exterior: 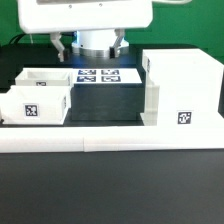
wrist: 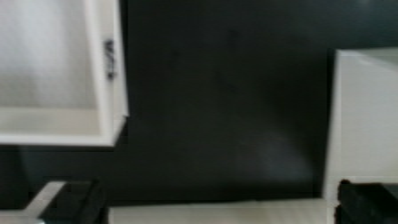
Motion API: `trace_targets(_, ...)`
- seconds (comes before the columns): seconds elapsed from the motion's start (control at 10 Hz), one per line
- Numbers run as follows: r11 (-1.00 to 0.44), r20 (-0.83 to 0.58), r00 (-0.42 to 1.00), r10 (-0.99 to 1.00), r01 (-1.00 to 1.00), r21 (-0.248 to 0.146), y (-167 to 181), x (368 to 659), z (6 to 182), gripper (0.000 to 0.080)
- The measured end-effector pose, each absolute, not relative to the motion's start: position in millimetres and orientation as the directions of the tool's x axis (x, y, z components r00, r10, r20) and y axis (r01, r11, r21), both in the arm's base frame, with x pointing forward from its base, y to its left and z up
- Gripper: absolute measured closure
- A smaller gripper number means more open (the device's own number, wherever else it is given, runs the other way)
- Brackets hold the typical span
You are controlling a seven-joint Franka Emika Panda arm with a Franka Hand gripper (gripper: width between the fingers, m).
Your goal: Assemble drawer
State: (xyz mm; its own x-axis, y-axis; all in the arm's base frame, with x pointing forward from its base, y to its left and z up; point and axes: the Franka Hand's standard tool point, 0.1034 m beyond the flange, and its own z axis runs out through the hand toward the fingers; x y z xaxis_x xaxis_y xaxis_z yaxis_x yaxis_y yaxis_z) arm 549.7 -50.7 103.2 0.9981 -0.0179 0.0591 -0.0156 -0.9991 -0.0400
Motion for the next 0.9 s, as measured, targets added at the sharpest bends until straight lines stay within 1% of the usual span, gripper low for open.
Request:
trace_targets(0.1, -0.999, 0.057, 0.998, -0.016, -0.014, -0.037, -53, 547, 98.6, 0.015)
trace_targets(0.5, -0.999, 0.058, 0.998, -0.015, -0.012, -0.037, -52, 548, 98.9, 0.015)
trace_targets(0.6, -0.999, 0.053, 0.998, -0.016, -0.014, -0.036, -53, 547, 96.6, 0.015)
trace_targets(0.7, -0.999, 0.035, 0.999, -0.023, -0.022, -0.032, -58, 540, 87.8, 0.015)
trace_targets(0.9, -0.999, 0.013, 0.999, -0.03, -0.03, -0.026, -66, 535, 76.3, 0.015)
